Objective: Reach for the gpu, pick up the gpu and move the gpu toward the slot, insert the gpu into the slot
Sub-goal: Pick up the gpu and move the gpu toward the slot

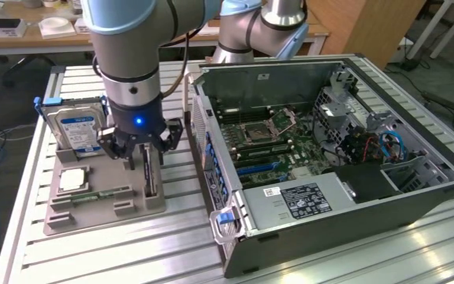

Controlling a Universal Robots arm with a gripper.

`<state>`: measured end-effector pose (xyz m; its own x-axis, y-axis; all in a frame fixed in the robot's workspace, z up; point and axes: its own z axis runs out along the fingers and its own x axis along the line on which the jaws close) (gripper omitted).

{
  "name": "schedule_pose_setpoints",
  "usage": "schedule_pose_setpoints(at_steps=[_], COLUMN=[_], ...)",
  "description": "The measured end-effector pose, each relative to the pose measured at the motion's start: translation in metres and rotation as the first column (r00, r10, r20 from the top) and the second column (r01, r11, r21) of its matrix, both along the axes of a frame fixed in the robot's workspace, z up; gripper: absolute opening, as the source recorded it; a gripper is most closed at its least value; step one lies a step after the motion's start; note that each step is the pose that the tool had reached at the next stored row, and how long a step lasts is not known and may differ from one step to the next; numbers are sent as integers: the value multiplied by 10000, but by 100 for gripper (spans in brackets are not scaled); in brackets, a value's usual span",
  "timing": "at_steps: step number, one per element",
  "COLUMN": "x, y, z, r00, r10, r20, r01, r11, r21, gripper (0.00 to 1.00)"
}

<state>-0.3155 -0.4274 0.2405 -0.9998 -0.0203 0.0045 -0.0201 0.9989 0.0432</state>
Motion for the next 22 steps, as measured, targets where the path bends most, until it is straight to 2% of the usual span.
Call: schedule_pose_setpoints(at_steps=[3, 7, 19, 20, 21, 22], x=[0, 0, 0, 0, 0, 0], y=[51, 92, 105, 105, 105, 105], z=[-11, -37, -61, -61, -61, -61], r00=[10000, 10000, 10000, 10000, 10000, 10000], r10=[0, 1, 1, 1, 1, 1], r20=[-1, 0, -1, 0, -1, -1], r01=[0, -1, -1, -1, -1, -1], r11=[10000, 10000, 10000, 10000, 10000, 10000], r21=[-1, 1, -1, -1, -1, -1], gripper=[59, 59, 59, 58, 51, 51])
